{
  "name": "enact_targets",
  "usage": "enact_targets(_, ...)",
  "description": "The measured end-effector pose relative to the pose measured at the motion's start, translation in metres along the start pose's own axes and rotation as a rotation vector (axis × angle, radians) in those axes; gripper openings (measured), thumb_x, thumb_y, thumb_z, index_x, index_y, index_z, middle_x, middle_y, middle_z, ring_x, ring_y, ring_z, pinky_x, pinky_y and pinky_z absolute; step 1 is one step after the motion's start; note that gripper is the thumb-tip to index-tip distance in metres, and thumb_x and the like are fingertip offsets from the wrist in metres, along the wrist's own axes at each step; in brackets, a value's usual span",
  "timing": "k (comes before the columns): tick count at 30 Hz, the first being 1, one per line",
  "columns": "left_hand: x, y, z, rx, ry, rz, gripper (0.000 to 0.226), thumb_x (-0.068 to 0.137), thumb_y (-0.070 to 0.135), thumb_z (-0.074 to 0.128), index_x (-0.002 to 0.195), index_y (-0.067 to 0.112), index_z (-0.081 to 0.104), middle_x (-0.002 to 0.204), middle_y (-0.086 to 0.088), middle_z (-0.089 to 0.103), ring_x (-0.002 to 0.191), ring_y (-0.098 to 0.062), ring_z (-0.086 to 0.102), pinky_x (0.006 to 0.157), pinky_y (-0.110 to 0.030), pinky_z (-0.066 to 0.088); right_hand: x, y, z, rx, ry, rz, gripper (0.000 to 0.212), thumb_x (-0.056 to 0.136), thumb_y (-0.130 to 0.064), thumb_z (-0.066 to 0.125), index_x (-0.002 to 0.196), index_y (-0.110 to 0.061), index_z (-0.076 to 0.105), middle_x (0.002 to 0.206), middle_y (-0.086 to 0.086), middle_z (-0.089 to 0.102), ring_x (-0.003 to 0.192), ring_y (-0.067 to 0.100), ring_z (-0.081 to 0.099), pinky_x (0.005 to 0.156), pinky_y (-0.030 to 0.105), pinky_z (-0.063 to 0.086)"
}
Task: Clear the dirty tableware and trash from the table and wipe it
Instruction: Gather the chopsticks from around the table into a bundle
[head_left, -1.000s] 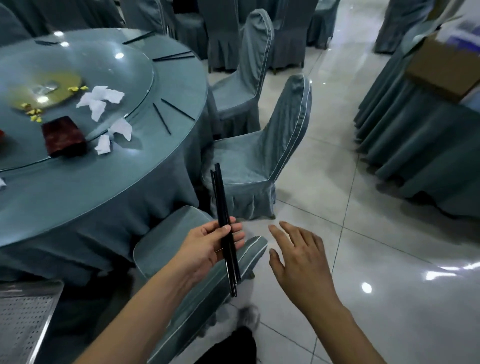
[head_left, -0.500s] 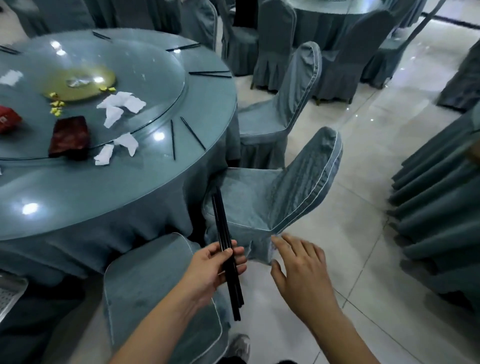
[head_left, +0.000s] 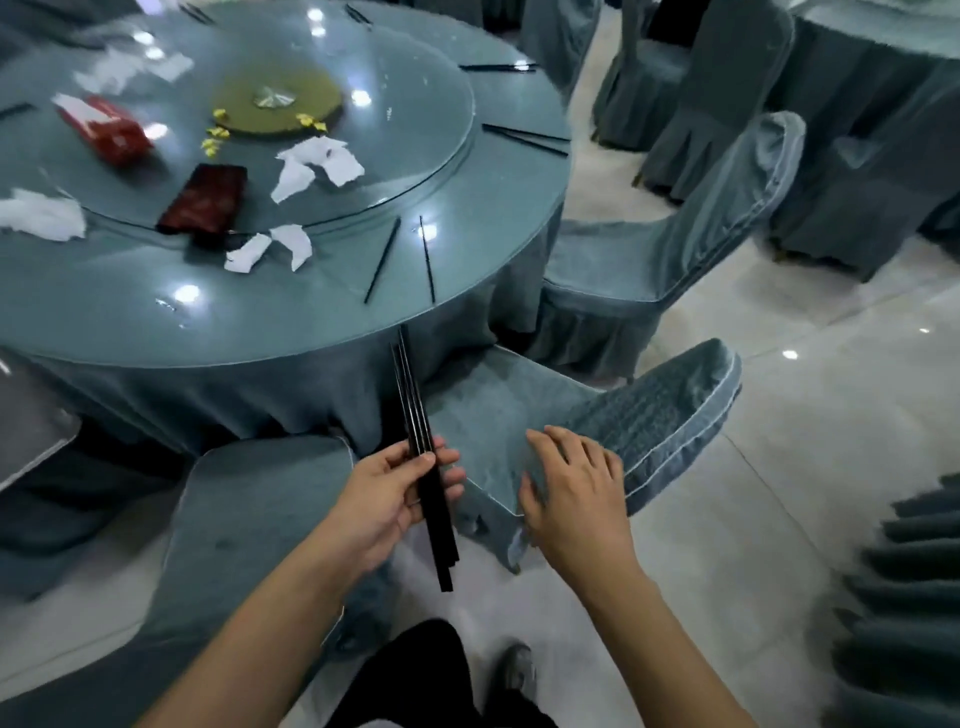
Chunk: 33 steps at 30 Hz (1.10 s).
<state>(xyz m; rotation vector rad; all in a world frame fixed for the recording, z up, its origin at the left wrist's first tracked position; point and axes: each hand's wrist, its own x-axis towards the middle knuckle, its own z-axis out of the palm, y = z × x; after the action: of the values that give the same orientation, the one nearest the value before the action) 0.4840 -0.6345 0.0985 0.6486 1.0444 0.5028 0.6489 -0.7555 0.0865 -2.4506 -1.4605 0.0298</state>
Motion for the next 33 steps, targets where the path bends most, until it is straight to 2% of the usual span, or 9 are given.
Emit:
enact_targets(5, 0.012, 0.013, 0.011, -0.089, 0.132, 0.060, 0.018, 0.101, -0.003, 0.049, 0.112, -0.003, 0.064, 0.101, -0.020, 0.076, 0.081, -0.028, 0.076, 0.070, -0.037, 0.064, 0.059, 0.012, 0.009, 0.023, -0.082, -0.113, 0.042, 0.092, -0.035, 0.059, 0.133, -0.025, 0.056, 0.132, 0.001, 0.058, 0.119, 0.026, 0.053, 0.102, 0.045, 0.039)
enact_targets(10, 0.047, 0.040, 0.007, -0.155, 0.216, 0.106, 0.019, 0.101, -0.003, 0.049, 0.115, -0.004, 0.062, 0.099, -0.019, 0.076, 0.081, -0.028, 0.075, 0.071, -0.038, 0.064, 0.126, 0.006, 0.029, 0.047, -0.125, -0.180, 0.043, 0.092, -0.037, 0.060, 0.133, -0.025, 0.057, 0.131, 0.000, 0.058, 0.120, 0.025, 0.054, 0.102, 0.046, 0.041)
enact_targets(16, 0.109, 0.092, -0.009, -0.191, 0.224, 0.129, 0.018, 0.100, -0.004, 0.051, 0.114, -0.002, 0.063, 0.100, -0.019, 0.075, 0.081, -0.028, 0.076, 0.068, -0.036, 0.064, 0.215, -0.019, 0.060, 0.054, -0.224, -0.186, 0.042, 0.094, -0.037, 0.057, 0.134, -0.027, 0.055, 0.129, -0.002, 0.057, 0.119, 0.023, 0.053, 0.102, 0.044, 0.040)
enact_targets(20, 0.153, 0.124, -0.026, -0.160, 0.194, 0.111, 0.020, 0.101, -0.002, 0.051, 0.117, -0.001, 0.063, 0.108, -0.021, 0.075, 0.091, -0.032, 0.075, 0.074, -0.039, 0.064, 0.277, -0.042, 0.088, 0.029, -0.234, -0.170, 0.037, 0.094, -0.037, 0.057, 0.130, -0.026, 0.057, 0.124, -0.001, 0.060, 0.112, 0.023, 0.056, 0.097, 0.042, 0.041)
enact_targets(24, 0.191, 0.149, -0.036, -0.139, 0.216, 0.087, 0.021, 0.101, -0.002, 0.051, 0.118, 0.000, 0.062, 0.109, -0.020, 0.075, 0.094, -0.032, 0.075, 0.078, -0.042, 0.064, 0.344, -0.058, 0.122, -0.009, -0.324, -0.151, 0.028, 0.095, -0.034, 0.053, 0.120, -0.022, 0.059, 0.114, 0.003, 0.063, 0.106, 0.028, 0.057, 0.090, 0.043, 0.040)
enact_targets(29, 0.221, 0.161, -0.046, -0.130, 0.272, 0.062, 0.022, 0.101, 0.000, 0.051, 0.120, 0.001, 0.062, 0.112, -0.017, 0.075, 0.096, -0.033, 0.075, 0.081, -0.043, 0.063, 0.421, -0.072, 0.182, -0.066, -0.425, -0.146, 0.029, 0.095, -0.029, 0.050, 0.118, -0.011, 0.057, 0.115, 0.011, 0.064, 0.108, 0.034, 0.058, 0.089, 0.042, 0.041)
enact_targets(33, 0.240, 0.162, -0.058, -0.158, 0.336, 0.049, 0.022, 0.103, 0.001, 0.049, 0.121, 0.003, 0.061, 0.115, -0.016, 0.074, 0.096, -0.031, 0.074, 0.082, -0.043, 0.063, 0.447, -0.082, 0.235, -0.123, -0.508, -0.071, 0.045, 0.099, -0.036, 0.046, 0.128, -0.001, 0.049, 0.126, 0.018, 0.056, 0.116, 0.039, 0.053, 0.093, 0.045, 0.041)
